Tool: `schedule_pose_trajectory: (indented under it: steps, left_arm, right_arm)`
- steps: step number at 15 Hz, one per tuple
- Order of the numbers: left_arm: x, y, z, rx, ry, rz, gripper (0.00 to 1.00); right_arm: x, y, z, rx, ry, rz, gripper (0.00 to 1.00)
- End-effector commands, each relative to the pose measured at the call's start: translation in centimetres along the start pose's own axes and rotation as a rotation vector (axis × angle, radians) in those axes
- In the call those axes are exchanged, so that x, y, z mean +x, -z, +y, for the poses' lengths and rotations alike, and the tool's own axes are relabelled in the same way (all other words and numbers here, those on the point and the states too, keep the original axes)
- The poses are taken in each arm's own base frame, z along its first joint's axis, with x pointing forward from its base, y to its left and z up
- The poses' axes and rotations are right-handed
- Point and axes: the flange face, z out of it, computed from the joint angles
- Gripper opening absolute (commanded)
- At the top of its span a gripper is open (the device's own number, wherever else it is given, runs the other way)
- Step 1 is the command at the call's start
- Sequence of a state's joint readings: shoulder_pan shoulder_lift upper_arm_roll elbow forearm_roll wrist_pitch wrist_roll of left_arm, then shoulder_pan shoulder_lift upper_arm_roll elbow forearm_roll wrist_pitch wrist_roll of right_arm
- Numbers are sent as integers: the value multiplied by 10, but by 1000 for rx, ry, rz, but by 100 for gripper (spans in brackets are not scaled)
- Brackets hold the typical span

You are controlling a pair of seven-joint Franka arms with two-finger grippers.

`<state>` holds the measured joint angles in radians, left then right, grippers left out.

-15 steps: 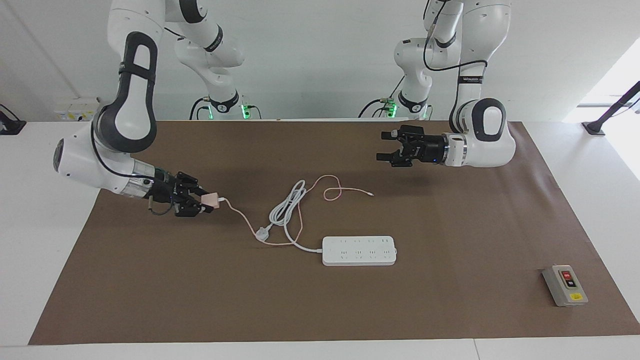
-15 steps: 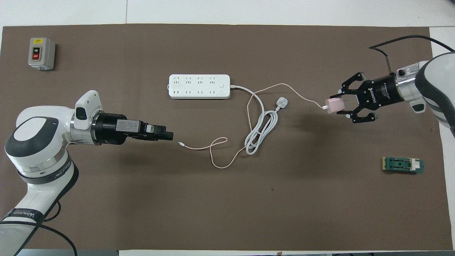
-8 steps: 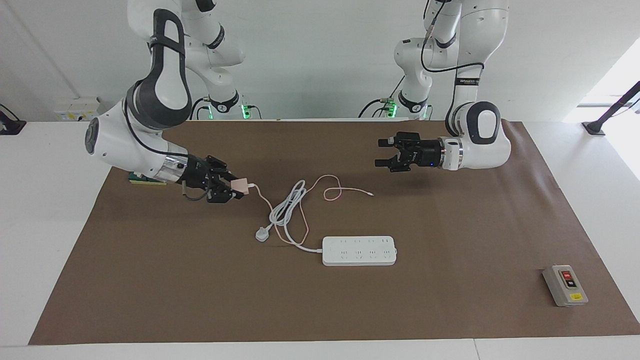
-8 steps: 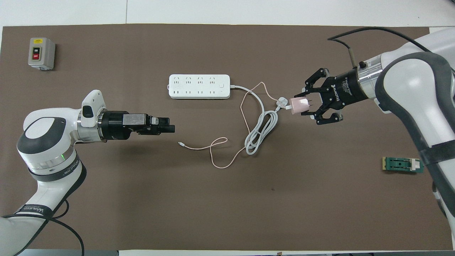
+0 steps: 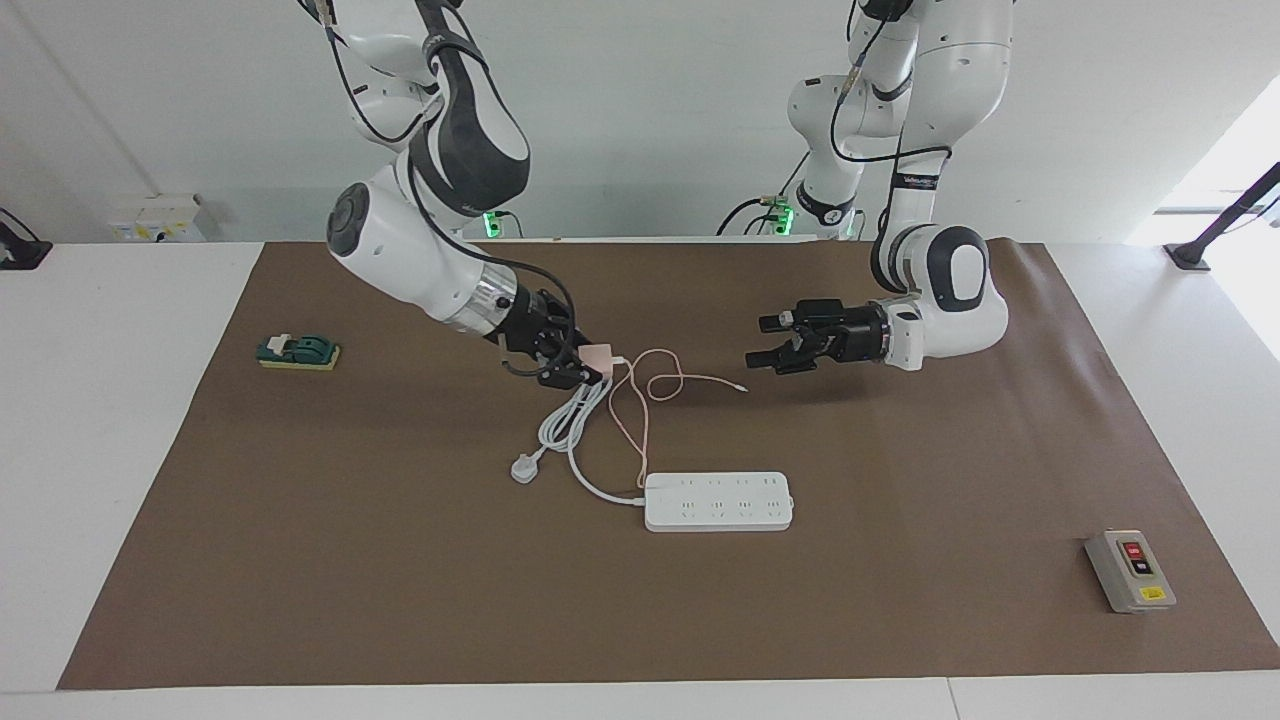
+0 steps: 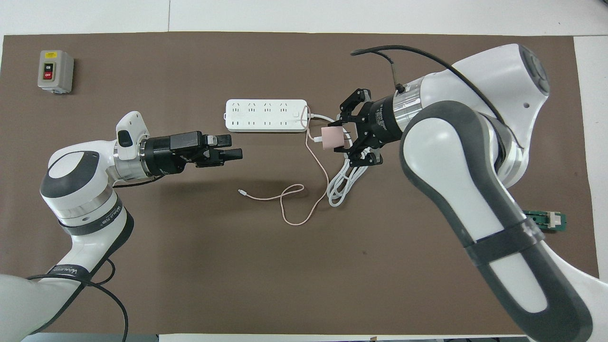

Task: Plug charger into power strip

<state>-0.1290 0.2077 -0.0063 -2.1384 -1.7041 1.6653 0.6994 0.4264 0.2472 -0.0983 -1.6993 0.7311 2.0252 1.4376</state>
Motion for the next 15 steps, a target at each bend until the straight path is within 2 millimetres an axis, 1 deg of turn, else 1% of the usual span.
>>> schedule_pose_trajectory:
  steps: [1,2,5,6,8,9,10,15]
  left_arm:
    - [2,-16,-2,-5,9,18,100]
    - [3,-17,-4,2,11,22,100]
    - [5,-24,-3,23,6,34,100]
    - [3,-29,-3,21,7,32,100]
    - [3,-35,-3,11,10,35,100]
    - [4,-35,-6,9,17,38,100]
    - [6,-35,-4,6,11,39,100]
    - [6,-42,-12,7,-1,29,100]
  right_arm:
    - [-25,-14,1,27,-36,-18,0]
    - [-35,-20,3,28,-29,-20,0]
    - [-51,-38,9,28,-44,-15,0]
    - [-52,-39,9,27,-52,-15,0]
    - [-63,-45,12,35,-55,-16,0]
    - [-72,-51,16,34,-45,-16,0]
    - [-76,-55,18,29,-38,-16,0]
    - [-80,-57,19,27,-42,-17,0]
